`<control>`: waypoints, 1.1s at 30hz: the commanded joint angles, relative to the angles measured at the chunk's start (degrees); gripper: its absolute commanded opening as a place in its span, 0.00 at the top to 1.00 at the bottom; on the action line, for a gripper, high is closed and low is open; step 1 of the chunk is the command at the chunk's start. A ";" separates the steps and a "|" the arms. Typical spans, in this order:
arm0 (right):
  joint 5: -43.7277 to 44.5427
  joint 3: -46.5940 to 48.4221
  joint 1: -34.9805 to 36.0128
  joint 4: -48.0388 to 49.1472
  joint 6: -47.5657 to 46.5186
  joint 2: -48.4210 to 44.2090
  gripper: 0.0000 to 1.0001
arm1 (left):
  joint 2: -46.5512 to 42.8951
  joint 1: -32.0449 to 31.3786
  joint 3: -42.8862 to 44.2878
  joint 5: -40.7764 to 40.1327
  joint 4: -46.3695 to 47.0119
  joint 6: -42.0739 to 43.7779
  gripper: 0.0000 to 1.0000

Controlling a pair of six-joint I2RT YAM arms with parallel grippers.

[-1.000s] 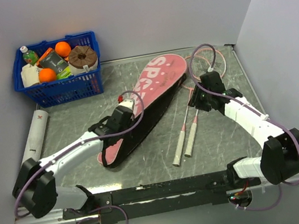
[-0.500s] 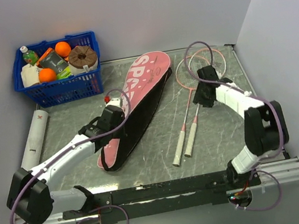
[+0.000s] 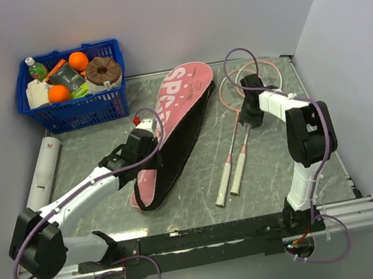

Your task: Pack up the badminton gear

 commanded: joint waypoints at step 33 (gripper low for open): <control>-1.23 -9.18 3.01 -4.70 -1.93 -18.62 1.00 | 10.48 0.79 11.46 4.09 8.46 -2.49 0.99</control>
